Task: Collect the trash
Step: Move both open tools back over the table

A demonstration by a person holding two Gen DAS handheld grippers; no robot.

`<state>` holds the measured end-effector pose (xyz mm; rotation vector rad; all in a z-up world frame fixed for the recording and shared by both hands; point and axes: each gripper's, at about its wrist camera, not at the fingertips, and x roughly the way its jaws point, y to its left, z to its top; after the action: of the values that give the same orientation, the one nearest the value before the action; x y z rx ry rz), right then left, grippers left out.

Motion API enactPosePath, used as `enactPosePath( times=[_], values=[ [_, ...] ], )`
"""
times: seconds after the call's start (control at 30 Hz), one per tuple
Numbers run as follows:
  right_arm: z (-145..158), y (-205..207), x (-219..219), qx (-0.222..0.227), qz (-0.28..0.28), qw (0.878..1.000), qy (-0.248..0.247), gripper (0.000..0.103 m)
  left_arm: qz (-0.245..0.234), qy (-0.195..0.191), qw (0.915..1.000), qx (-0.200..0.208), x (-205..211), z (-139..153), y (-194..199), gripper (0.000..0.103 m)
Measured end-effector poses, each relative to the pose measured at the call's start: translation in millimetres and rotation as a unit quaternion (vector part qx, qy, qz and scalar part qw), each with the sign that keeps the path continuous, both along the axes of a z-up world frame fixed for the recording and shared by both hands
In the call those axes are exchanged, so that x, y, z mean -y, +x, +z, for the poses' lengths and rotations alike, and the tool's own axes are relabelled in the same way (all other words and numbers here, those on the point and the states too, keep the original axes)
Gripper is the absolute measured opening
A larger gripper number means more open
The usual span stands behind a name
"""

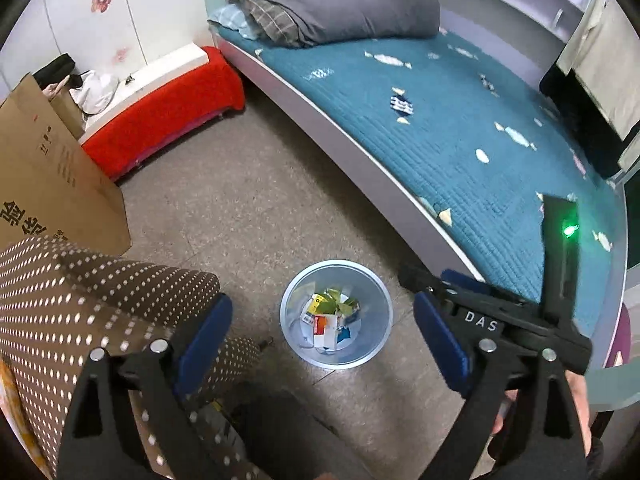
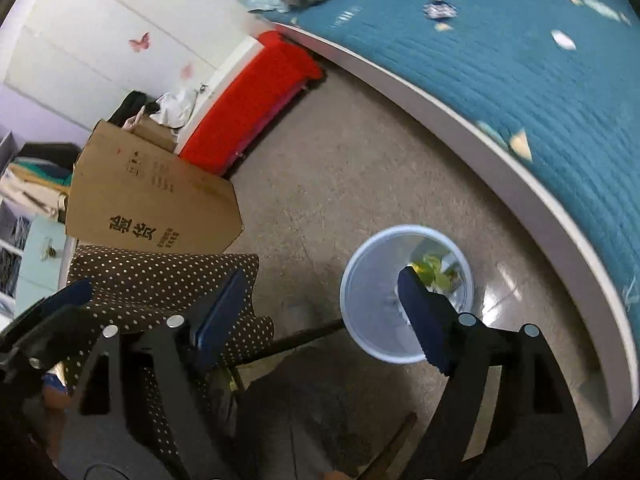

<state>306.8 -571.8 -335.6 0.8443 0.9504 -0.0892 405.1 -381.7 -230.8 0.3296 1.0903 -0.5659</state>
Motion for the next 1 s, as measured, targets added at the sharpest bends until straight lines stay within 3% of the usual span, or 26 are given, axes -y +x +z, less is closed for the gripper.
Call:
enactPosePath(
  times=[0.03, 0.27, 0.57, 0.87, 1.0],
  values=[
    [0, -5, -1, -0.002, -0.005, 1.000, -0.005, 0.096, 0.003, -0.002, 1.0000, 0.006, -3, 2, -3, 0.091],
    [22, -24, -9, -0.002, -0.012, 0.999, -0.031, 0.097, 0.020, -0.044, 0.9984, 0.030, -34, 24, -29, 0.091],
    [102, -37, -39, 0.064, -0.001, 0.995, -0.076, 0.097, 0.029, -0.090, 0.9925, 0.078, -75, 69, -65, 0.093],
    [176, -35, -106, 0.129, 0.044, 0.984, -0.117, 0.097, 0.062, -0.113, 0.9841, 0.122, -137, 104, -89, 0.094],
    [194, -33, -137, 0.144, 0.068, 0.979, -0.126, 0.097, 0.084, -0.117, 0.9802, 0.136, -170, 114, -96, 0.094]
  ],
)
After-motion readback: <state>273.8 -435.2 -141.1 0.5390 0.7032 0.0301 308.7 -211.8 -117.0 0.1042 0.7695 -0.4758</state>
